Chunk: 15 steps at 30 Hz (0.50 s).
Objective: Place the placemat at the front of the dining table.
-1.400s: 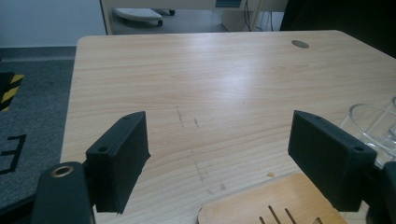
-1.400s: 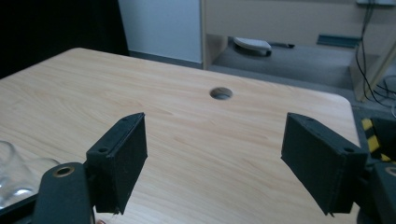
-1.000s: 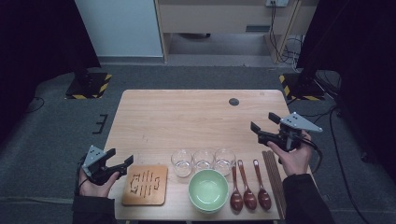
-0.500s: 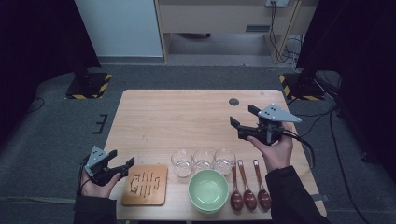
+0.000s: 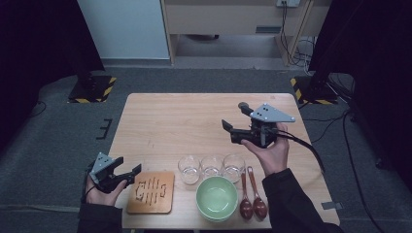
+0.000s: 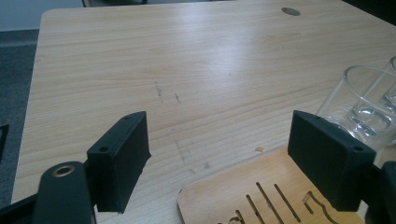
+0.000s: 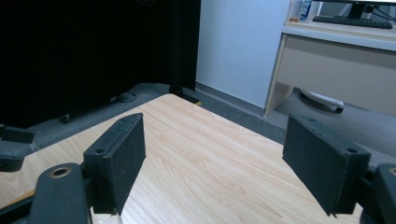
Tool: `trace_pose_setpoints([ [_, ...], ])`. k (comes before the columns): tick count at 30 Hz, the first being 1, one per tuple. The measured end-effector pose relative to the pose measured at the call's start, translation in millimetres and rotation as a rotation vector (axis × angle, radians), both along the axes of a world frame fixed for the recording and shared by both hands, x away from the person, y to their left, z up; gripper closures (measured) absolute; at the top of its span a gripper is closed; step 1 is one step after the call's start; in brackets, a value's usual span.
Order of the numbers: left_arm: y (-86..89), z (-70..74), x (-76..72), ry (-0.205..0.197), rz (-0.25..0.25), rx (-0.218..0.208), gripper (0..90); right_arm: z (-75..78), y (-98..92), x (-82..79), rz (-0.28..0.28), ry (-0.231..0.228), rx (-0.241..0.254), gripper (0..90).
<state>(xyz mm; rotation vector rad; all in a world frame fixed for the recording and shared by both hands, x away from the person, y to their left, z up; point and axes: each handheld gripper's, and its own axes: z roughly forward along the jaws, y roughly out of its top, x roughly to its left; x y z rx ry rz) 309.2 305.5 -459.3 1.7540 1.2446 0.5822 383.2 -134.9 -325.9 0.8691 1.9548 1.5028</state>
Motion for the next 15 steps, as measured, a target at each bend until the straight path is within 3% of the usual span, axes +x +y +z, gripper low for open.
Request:
trace_pose_setpoints([
  [9, 0.3, -0.4, 0.3, -0.001, 0.004, -0.007, 19.9, 13.1, 30.7, -4.1, 0.038, -0.008, 0.017, 21.4],
  [15, 0.7, -0.4, 0.2, 0.0, 0.006, -0.009, 19.9, 17.0, 51.7, -8.5, 0.057, -0.008, 0.003, 21.5],
])
